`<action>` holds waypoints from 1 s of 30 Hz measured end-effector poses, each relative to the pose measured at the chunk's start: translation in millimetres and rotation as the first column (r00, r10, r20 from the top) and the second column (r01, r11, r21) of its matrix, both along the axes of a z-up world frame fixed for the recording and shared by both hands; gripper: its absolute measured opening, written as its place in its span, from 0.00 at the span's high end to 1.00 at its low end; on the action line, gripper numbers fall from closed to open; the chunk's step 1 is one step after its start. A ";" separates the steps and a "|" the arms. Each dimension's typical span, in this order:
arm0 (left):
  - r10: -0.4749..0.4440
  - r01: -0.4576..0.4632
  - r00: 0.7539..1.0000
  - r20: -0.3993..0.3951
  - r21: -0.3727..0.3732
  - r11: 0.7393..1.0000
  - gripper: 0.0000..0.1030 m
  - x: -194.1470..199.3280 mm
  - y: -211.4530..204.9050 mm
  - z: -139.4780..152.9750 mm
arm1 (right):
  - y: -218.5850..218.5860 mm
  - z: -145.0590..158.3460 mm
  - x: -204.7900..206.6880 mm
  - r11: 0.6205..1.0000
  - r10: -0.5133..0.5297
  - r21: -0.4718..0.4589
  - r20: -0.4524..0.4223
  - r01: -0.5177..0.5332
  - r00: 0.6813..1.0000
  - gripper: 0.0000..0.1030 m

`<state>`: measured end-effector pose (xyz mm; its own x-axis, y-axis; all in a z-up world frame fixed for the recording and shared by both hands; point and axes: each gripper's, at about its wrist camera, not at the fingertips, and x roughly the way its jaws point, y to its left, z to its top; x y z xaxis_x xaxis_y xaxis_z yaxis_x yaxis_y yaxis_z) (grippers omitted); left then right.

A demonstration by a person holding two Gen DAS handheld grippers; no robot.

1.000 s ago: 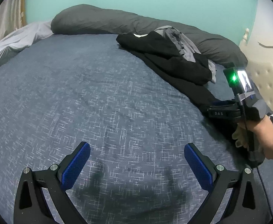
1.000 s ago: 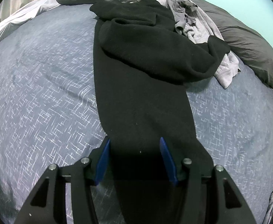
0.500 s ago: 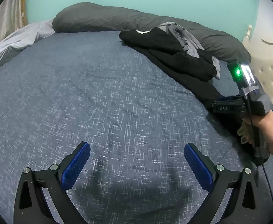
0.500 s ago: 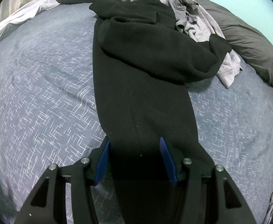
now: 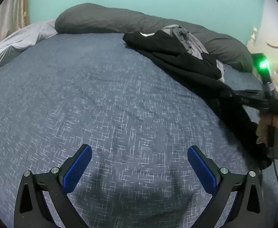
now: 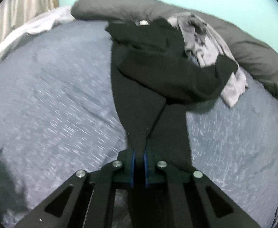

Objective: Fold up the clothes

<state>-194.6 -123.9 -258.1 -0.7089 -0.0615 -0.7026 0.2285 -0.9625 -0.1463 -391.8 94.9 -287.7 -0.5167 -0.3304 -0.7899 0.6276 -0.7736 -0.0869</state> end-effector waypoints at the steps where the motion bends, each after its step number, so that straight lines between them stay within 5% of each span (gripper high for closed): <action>1: 0.002 -0.003 1.000 -0.009 -0.009 1.000 0.00 1.2 0.3 1.9 | 4.9 7.5 -0.7 1.000 0.008 -0.023 -0.013 -0.008 1.000 0.94; 14: 0.032 -0.034 0.998 -0.061 -0.033 0.999 0.00 14.3 -7.0 14.5 | 32.1 97.4 102.7 0.947 0.235 -0.205 -0.091 -0.249 0.968 0.94; 19: 0.042 -0.046 0.995 -0.088 -0.048 0.998 0.00 19.1 -8.8 22.5 | 64.2 113.6 143.8 0.927 0.319 -0.181 -0.081 -0.329 0.944 0.94; 23: 0.034 -0.037 0.996 -0.083 -0.034 0.999 0.00 19.6 -10.5 22.9 | 94.9 101.8 142.7 0.955 0.273 -0.111 -0.019 -0.274 0.962 0.94; 27: 0.029 -0.031 0.996 -0.086 -0.023 0.999 0.00 20.1 -10.5 23.8 | 122.5 71.9 120.7 0.994 0.105 0.020 0.036 -0.106 0.994 0.94; 30: 0.027 -0.030 0.996 -0.090 -0.030 0.999 0.00 20.2 -9.5 24.2 | 144.1 60.4 105.7 1.000 -0.021 -0.007 0.102 0.021 0.995 0.93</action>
